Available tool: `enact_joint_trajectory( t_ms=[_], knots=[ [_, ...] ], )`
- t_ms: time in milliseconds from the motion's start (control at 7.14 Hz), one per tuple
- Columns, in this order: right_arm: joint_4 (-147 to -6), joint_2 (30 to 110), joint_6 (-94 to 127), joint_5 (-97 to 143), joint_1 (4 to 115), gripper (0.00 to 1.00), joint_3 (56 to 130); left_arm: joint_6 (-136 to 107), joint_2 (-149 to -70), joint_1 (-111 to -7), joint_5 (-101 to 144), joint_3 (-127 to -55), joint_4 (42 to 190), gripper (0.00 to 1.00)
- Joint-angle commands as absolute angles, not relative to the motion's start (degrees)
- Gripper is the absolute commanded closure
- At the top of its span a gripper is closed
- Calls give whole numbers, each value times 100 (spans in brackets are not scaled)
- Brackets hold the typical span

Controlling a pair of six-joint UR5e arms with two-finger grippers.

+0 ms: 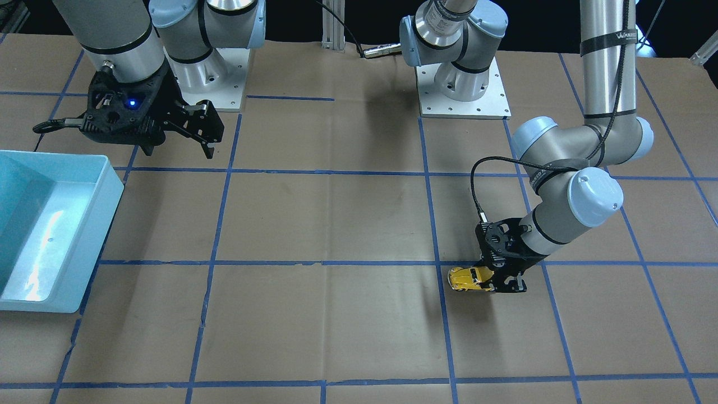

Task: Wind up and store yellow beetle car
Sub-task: 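Drag the car backward along the table toward the robot with the left gripper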

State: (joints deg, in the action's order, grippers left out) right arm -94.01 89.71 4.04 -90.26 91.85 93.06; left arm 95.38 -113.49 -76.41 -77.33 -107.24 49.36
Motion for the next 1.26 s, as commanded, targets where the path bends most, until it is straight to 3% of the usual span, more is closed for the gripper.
enact_joint_trajectory(
  t_ms=[0,1121],
  knots=[
    [-9404,8974,404,-9026,9185,0,9299,9528,-11382,-7603,-7725,-10723,4939,75],
    [-9404,8974,404,-9026,9176,0,9308,9571,-11364,-7348,-7726,-10731,5045,75]
  ],
)
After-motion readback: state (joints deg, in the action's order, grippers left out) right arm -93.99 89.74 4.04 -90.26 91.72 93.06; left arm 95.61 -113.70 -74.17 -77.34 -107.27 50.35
